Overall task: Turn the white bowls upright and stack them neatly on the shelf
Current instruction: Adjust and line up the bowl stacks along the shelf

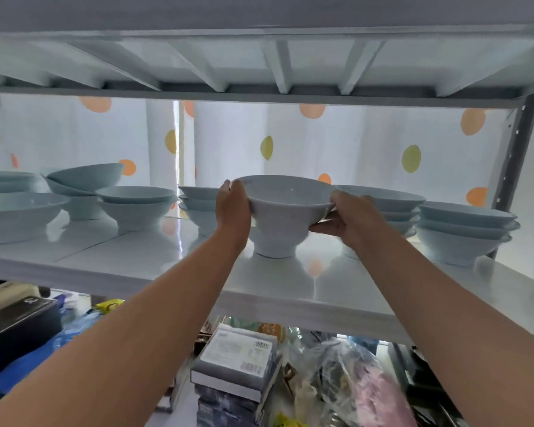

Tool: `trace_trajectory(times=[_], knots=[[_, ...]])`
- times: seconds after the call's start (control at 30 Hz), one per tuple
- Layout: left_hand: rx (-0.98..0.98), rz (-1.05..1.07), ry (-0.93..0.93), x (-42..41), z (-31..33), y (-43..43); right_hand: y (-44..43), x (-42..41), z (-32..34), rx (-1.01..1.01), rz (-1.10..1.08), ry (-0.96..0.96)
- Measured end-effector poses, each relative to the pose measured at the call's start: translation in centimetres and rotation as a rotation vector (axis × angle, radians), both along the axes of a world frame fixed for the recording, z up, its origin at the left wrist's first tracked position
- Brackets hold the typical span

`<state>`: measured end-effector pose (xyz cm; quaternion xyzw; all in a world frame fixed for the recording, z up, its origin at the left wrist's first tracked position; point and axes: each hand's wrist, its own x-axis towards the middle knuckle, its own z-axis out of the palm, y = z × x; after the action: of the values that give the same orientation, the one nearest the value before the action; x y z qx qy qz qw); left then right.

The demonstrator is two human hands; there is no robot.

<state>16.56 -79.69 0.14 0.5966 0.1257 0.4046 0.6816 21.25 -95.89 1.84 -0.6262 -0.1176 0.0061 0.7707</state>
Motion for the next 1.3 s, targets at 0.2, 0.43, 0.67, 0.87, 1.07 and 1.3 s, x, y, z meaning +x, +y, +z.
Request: trace_trajectory(times=[0.2,0.43,0.67,0.87,1.07,1.3], knots=[[0.043,-0.060,0.024,3.6,1.1,6.0,5.5,2.6,1.0,-0.045,-0.183,-0.052],[0.063,-0.161,0.098,8.2,-0.7,7.8,7.1,5.1,-0.3,-0.270,-0.366,-0.116],[0.087,-0.235,0.157,11.2,-3.4,7.8,6.2,7.8,-2.8,-0.402,-0.444,-0.095],[0.126,-0.076,0.206,10.6,-4.5,8.2,6.9,8.6,-4.7,-0.414,-0.401,-0.049],[0.135,-0.032,0.227,9.7,-5.1,7.4,6.3,9.4,-5.8,-0.255,-0.344,-0.005],[-0.099,-0.366,0.150,8.4,-5.4,6.6,6.5,9.7,-7.4,-0.046,-0.175,0.049]])
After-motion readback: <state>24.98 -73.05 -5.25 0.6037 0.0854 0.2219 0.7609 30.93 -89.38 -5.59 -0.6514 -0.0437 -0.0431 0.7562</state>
